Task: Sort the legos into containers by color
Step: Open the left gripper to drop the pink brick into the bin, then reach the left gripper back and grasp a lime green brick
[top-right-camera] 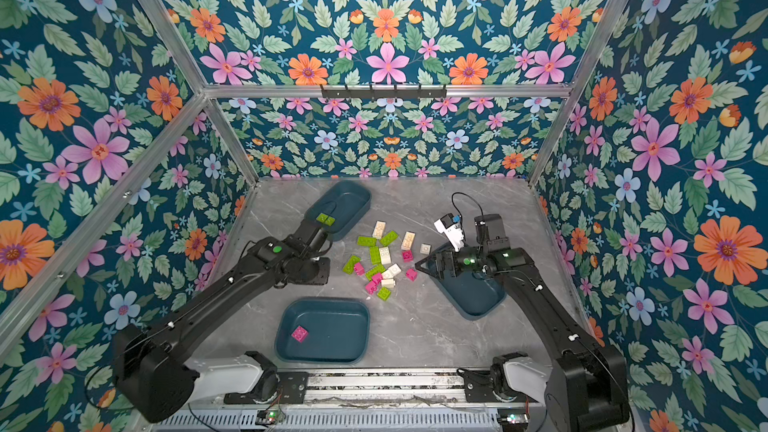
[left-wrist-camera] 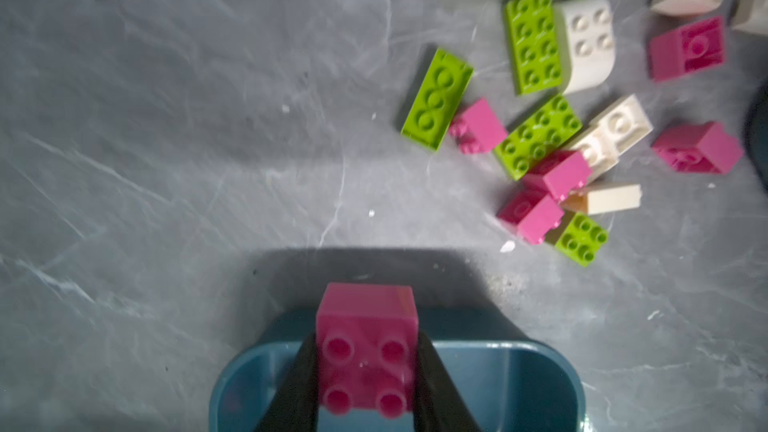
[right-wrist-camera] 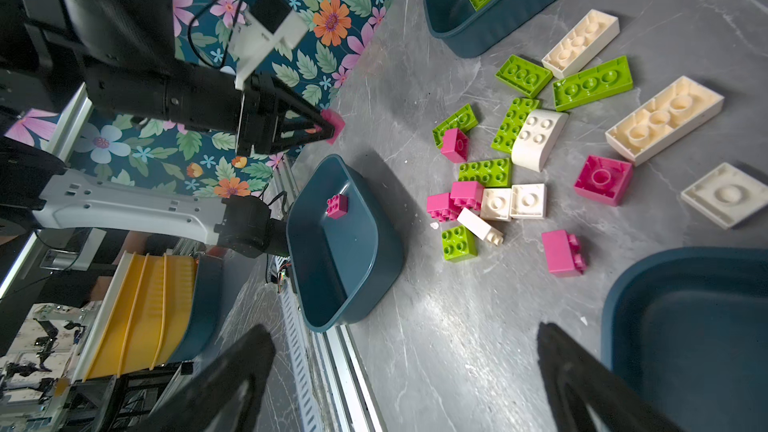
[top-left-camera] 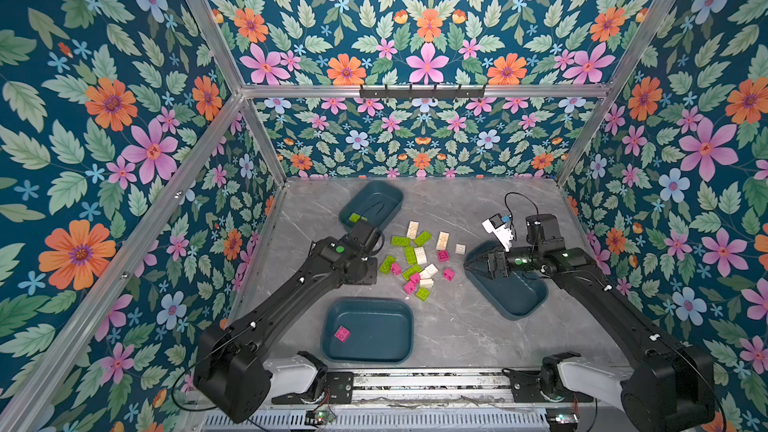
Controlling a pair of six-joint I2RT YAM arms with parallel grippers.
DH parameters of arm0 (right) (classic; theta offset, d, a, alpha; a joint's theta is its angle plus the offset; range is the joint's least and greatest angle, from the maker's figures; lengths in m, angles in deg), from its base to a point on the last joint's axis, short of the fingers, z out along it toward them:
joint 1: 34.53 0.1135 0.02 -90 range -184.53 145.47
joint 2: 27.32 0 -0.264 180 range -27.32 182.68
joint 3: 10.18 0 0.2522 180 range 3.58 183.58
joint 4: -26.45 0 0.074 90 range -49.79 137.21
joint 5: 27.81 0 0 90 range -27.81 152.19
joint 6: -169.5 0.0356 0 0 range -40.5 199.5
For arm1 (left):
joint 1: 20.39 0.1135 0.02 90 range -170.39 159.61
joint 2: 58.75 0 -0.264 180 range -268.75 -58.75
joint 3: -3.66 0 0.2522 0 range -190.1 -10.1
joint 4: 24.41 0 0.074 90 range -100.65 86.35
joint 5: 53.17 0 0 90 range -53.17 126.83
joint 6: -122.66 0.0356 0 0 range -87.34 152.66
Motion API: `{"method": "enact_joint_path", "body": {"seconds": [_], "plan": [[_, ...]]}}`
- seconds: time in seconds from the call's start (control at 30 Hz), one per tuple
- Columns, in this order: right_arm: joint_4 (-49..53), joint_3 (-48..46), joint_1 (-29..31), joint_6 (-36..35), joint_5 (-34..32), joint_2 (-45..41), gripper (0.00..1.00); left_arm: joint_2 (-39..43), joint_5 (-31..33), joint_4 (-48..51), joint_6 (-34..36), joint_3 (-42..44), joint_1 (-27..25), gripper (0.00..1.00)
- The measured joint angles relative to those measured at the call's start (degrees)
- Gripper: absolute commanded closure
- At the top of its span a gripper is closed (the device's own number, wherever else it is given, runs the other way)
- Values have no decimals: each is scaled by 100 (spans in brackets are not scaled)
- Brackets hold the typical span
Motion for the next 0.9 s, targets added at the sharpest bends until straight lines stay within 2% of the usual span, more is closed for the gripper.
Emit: {"method": "enact_joint_path", "body": {"seconds": [0.13, 0.33, 0.5, 0.6, 0.67, 0.9], "plan": [[7, -46, 4, -2, 39, 0, 1, 398, -96, 122, -581, 614, -262, 75], [9, -72, 4, -2, 44, 0, 1, 457, 31, 249, -1027, 1104, -420, 70], [7, -116, 2, -2, 46, 0, 1, 378, 256, 262, -1165, 1388, -435, 56], [9, -118, 4, -4, 55, 0, 1, 328, 380, 269, -1237, 1401, -435, 51], [11, -120, 2, -11, 55, 0, 1, 273, 483, 310, -1239, 1342, -435, 43], [15, -162, 0, -22, 57, 2, 1, 94, 481, 448, -1215, 671, -435, 37]]}}
